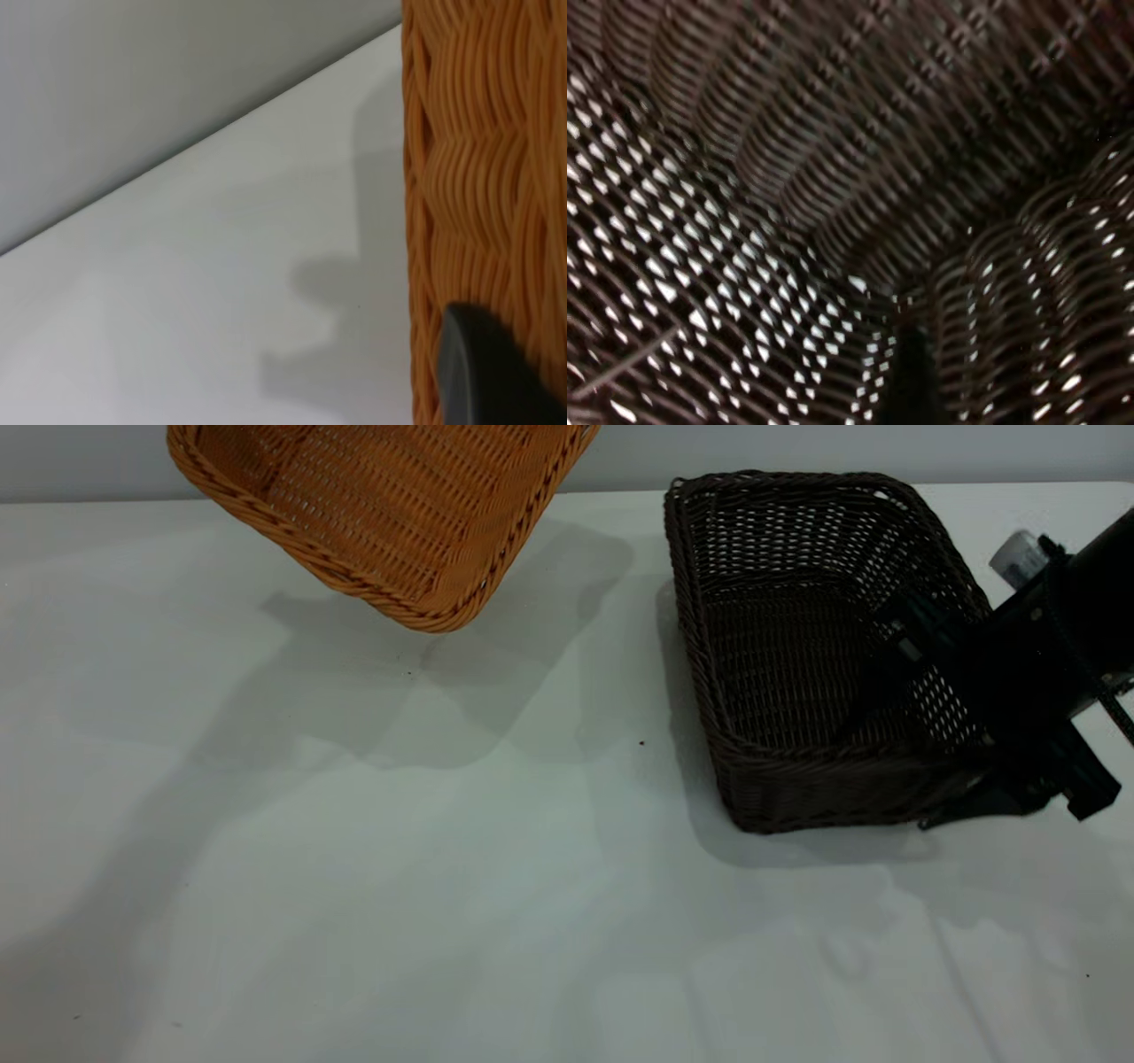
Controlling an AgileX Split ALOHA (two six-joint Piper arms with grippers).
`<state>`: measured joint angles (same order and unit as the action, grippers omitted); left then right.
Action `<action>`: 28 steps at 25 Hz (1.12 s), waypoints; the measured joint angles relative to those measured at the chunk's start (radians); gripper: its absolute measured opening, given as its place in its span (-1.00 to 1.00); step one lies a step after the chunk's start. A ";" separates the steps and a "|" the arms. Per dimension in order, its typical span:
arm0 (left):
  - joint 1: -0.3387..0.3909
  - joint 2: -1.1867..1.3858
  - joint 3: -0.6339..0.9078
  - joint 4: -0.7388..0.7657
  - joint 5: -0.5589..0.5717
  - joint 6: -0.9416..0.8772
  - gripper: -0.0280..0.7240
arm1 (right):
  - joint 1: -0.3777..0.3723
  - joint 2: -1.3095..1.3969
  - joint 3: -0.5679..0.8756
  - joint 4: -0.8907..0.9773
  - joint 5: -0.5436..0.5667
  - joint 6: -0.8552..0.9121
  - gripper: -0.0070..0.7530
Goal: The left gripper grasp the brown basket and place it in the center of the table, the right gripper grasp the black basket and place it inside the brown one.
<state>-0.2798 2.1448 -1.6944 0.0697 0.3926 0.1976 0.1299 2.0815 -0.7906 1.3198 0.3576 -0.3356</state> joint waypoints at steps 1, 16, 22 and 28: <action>0.000 0.000 0.000 0.000 0.001 0.000 -0.72 | 0.000 0.000 -0.010 0.001 -0.016 -0.007 0.29; 0.000 -0.038 0.001 -0.003 0.123 0.045 -0.72 | -0.182 -0.026 -0.061 -0.006 -0.165 -0.195 -0.78; -0.015 -0.059 0.001 -0.035 0.261 0.257 -0.72 | -0.446 -0.169 -0.121 -0.086 -0.043 -0.387 -0.78; -0.110 -0.003 0.001 -0.271 0.410 0.700 -0.72 | -0.605 -0.285 -0.221 -0.167 0.269 -0.411 -0.78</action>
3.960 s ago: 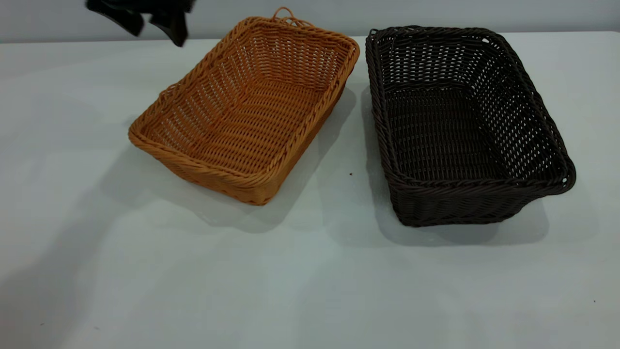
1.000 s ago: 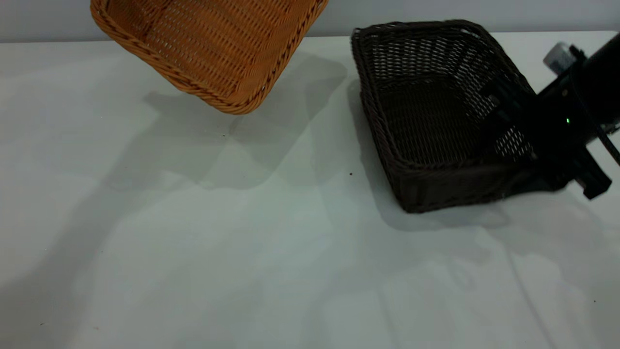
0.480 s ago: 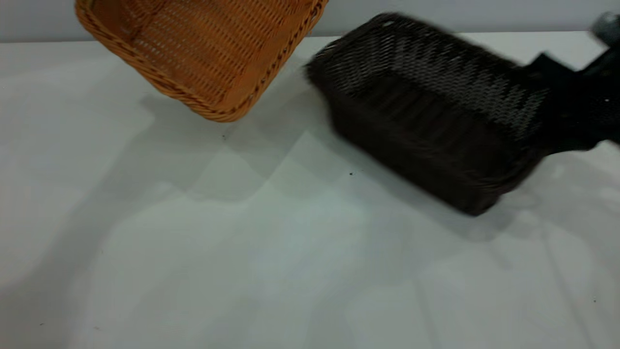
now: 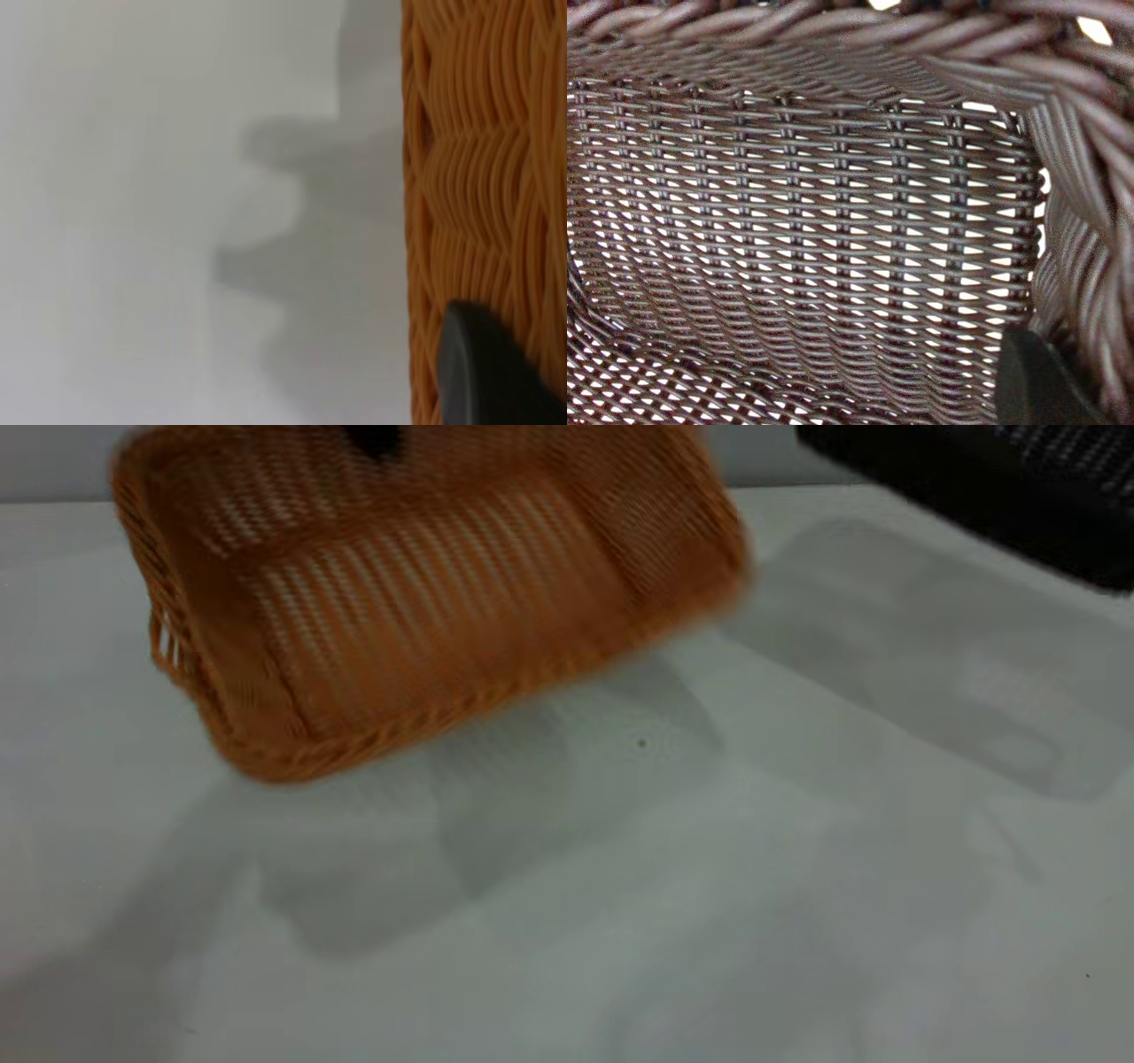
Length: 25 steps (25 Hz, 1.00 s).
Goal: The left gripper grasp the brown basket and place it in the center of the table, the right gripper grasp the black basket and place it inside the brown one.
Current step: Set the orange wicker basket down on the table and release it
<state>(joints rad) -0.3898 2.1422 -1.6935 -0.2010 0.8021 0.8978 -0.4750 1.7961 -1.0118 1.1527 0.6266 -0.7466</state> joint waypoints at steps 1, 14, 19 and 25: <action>-0.020 0.015 0.000 -0.030 0.016 0.080 -0.72 | -0.019 -0.007 -0.012 -0.006 0.029 -0.002 -0.78; -0.161 0.206 0.000 -0.149 -0.204 0.424 -0.65 | -0.073 -0.023 -0.051 -0.026 0.135 -0.004 -0.78; -0.172 0.206 0.000 -0.159 -0.306 0.424 -0.23 | -0.073 -0.023 -0.053 -0.029 0.138 -0.004 -0.78; -0.172 0.205 0.000 -0.159 -0.350 0.400 0.30 | -0.073 -0.023 -0.056 -0.031 0.183 -0.004 -0.78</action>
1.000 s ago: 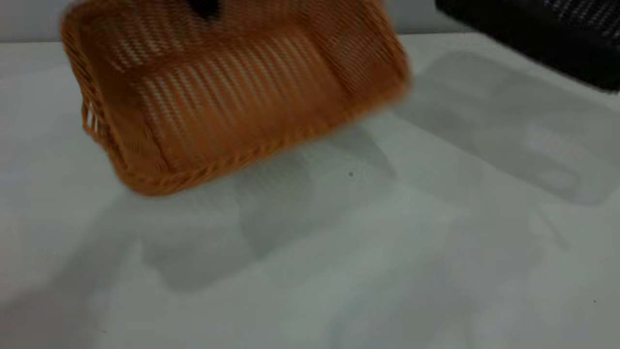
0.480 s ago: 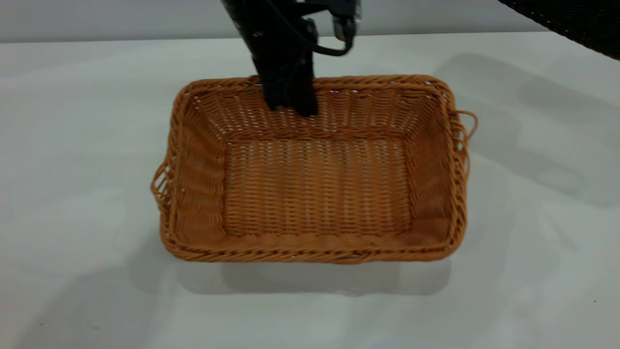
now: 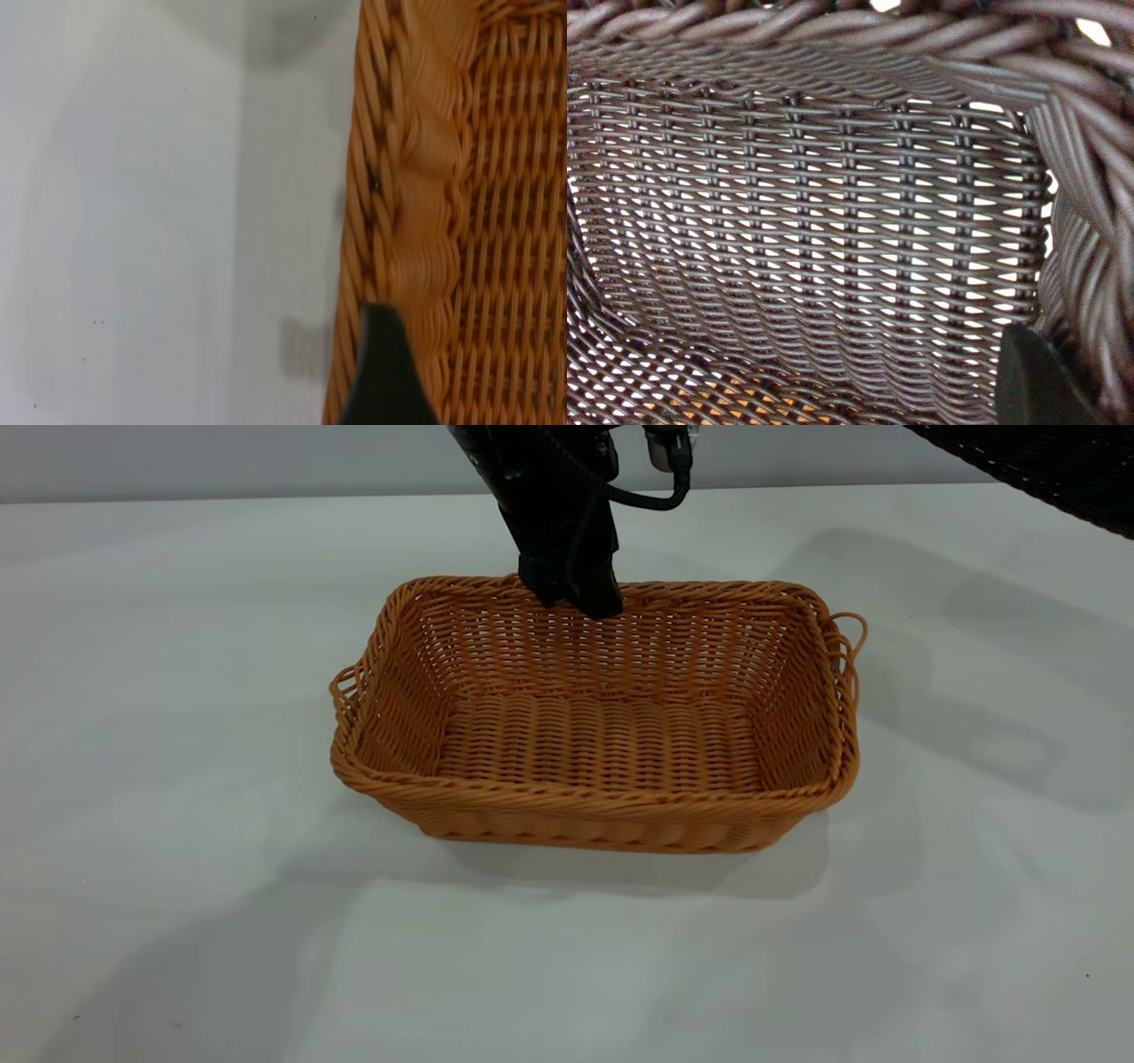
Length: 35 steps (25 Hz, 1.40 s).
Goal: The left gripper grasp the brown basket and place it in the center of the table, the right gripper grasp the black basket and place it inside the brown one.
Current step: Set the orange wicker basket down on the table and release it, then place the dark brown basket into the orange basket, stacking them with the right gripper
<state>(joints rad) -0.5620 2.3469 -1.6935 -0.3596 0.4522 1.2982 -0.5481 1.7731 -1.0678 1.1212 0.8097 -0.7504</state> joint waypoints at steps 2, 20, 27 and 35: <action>0.001 -0.011 0.000 0.000 0.000 -0.024 0.37 | 0.000 0.000 -0.001 -0.002 0.024 0.000 -0.78; 0.464 -0.270 0.000 0.172 0.225 -0.774 0.40 | 0.424 0.000 -0.004 -0.157 0.057 0.134 -0.78; 0.488 -0.270 0.000 0.173 0.233 -0.783 0.40 | 0.679 0.060 -0.004 -0.172 -0.052 0.204 -0.78; 0.488 -0.270 0.000 0.172 0.241 -0.783 0.40 | 0.718 0.171 -0.004 -0.166 -0.171 0.207 -0.78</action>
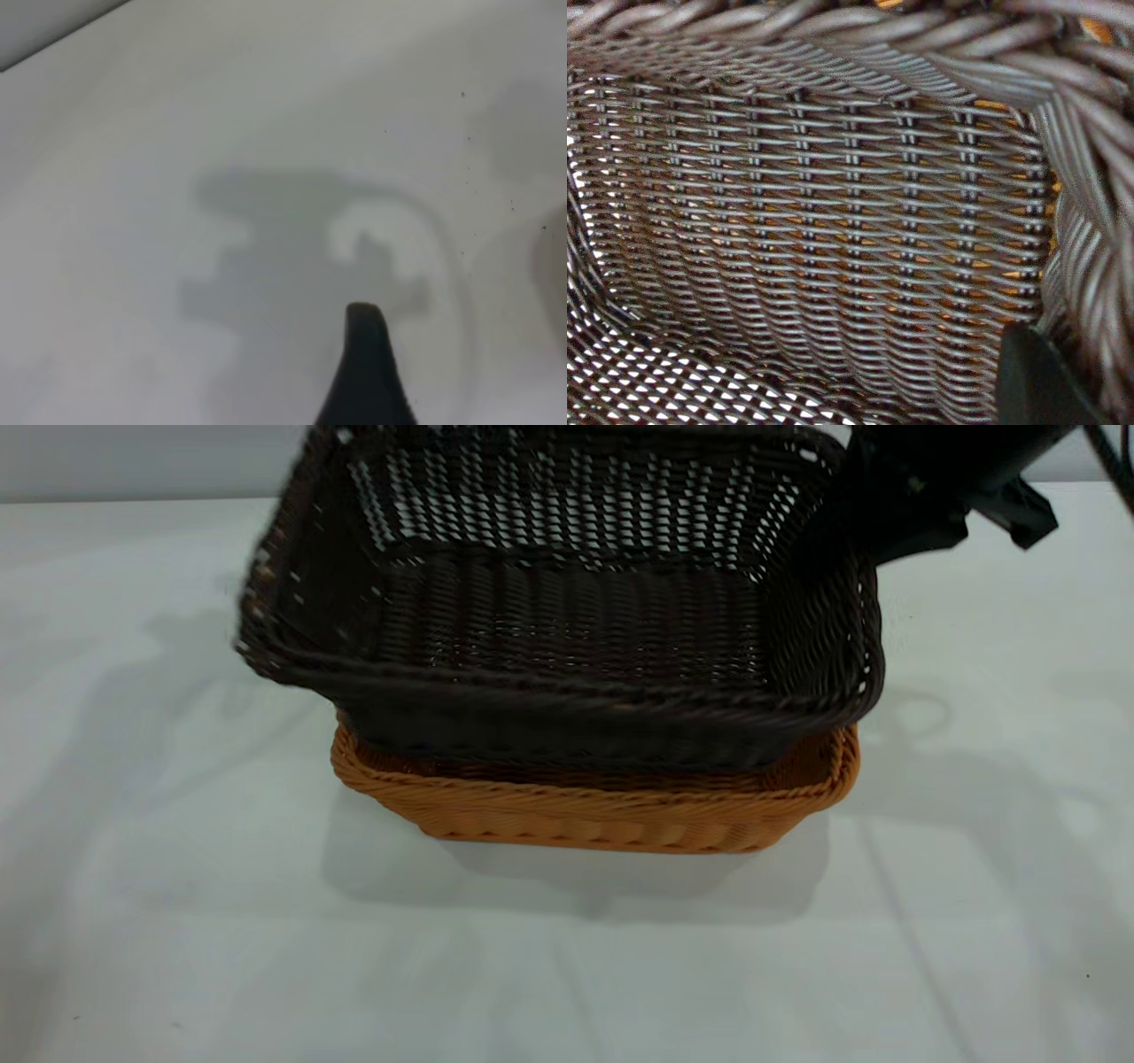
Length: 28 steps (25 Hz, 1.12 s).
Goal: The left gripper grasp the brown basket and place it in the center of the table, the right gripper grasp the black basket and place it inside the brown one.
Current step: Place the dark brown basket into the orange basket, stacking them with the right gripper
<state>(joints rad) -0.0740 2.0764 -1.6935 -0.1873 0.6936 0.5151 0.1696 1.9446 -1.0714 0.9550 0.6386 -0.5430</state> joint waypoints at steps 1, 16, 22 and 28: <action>0.000 0.000 0.000 0.000 0.000 0.000 0.40 | -0.004 0.010 0.000 0.000 -0.011 0.000 -0.78; 0.000 0.000 0.000 0.000 0.003 0.000 0.40 | -0.023 0.103 -0.007 0.018 -0.050 -0.001 -0.75; 0.000 0.000 0.000 0.000 0.003 0.000 0.40 | -0.023 0.113 -0.007 0.107 -0.050 -0.067 -0.30; 0.000 0.000 0.000 0.000 -0.008 0.001 0.40 | -0.027 0.109 -0.009 0.141 -0.030 -0.124 0.52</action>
<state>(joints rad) -0.0740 2.0764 -1.6935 -0.1873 0.6856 0.5160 0.1430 2.0538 -1.0801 1.0962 0.6082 -0.6669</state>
